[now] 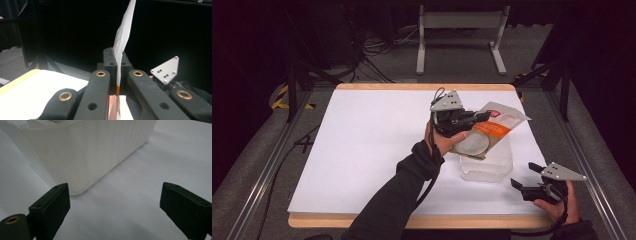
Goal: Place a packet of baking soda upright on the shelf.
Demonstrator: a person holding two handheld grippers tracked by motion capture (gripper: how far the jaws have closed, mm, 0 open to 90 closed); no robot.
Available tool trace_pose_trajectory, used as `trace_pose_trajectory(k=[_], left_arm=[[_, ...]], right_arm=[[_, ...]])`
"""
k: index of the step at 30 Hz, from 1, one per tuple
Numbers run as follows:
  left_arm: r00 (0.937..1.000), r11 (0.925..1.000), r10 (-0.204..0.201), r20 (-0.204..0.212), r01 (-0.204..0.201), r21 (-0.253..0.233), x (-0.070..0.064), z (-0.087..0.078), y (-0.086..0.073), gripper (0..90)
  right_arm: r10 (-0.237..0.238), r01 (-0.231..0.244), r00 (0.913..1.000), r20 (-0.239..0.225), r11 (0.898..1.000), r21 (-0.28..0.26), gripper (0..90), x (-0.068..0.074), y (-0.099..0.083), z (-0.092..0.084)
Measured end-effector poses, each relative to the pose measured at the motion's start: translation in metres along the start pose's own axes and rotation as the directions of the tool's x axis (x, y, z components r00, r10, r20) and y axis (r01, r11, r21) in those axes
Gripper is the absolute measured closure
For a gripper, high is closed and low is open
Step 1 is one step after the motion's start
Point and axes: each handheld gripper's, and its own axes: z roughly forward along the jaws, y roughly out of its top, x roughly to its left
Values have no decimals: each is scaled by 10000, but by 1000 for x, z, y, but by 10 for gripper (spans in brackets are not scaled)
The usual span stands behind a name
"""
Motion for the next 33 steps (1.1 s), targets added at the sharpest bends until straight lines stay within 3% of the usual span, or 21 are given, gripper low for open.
trace_pose_trajectory(k=[6,11,19,26,33], left_arm=[[9991,9991,-284,328,294,-316,-3,25,-5,899],[9971,9959,-733,203,743,-525,-4,40,-17,899],[9928,9889,-1143,369,1172,-910,-7,45,-29,899],[9956,9956,-929,109,930,-95,-10,40,-41,898],[9954,9943,-960,63,956,475,-7,28,-53,897]], right_arm=[[-3,3,10000,-12,10000,9,97,0,0,0],[-67,67,10000,-6,10000,31,97,1,0,0],[-52,52,10000,0,10000,17,97,0,0,0],[-104,104,9999,18,9999,59,97,1,1,1],[-99,99,9999,54,9999,43,97,1,1,1]])
